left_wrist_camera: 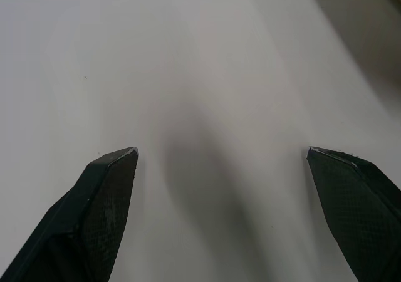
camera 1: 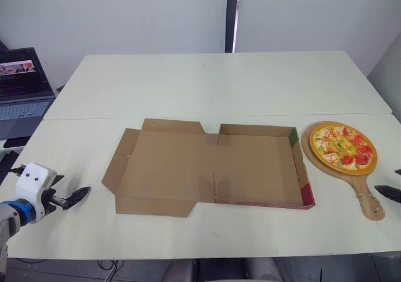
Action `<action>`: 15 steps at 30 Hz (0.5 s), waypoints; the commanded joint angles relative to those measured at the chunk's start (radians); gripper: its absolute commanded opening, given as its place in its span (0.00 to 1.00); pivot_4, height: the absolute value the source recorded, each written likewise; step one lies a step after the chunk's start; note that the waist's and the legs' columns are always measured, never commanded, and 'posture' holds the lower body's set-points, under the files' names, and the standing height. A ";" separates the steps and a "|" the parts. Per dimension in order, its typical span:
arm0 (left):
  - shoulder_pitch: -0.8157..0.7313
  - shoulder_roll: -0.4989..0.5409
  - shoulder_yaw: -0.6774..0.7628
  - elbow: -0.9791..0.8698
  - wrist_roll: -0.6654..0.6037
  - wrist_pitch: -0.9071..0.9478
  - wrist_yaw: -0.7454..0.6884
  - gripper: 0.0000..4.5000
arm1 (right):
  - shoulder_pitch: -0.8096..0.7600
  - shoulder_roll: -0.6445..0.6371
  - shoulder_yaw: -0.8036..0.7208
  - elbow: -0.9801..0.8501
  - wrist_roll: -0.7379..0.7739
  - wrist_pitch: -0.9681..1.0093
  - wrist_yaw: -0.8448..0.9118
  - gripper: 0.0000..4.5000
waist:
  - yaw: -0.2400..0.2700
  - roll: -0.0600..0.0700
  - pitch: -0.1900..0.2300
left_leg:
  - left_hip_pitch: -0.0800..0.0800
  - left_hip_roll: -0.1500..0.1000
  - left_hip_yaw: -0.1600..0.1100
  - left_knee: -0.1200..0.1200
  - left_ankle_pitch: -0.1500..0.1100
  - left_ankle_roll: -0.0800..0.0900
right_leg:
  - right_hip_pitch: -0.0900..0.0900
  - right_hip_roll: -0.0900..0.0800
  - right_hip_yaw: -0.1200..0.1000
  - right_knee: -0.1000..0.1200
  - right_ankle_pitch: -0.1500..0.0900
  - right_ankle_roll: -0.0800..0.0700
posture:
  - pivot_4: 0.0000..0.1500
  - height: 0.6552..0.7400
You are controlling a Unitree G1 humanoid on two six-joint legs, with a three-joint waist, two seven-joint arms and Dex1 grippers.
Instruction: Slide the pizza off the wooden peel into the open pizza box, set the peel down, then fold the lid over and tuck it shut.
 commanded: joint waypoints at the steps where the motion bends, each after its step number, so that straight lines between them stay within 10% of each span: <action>1: -0.003 0.026 0.037 0.002 -0.023 -0.002 -0.022 0.99 | -0.013 -0.031 -0.019 0.008 -0.005 -0.003 0.003 1.00 | 0.000 0.000 0.000 | 0.000 0.000 0.000 0.000 0.000 0.000 | 0.000 0.000 0.000 0.000 0.000 0.000 | 1.00 0.93; 15: 0.000 0.034 0.068 0.050 -0.048 -0.067 -0.088 0.99 | -0.008 -0.010 -0.043 0.049 -0.016 -0.007 -0.028 1.00 | -0.001 0.000 0.000 | 0.000 0.000 0.000 0.000 0.000 0.000 | 0.000 0.000 0.000 0.000 0.000 0.000 | 1.00 0.93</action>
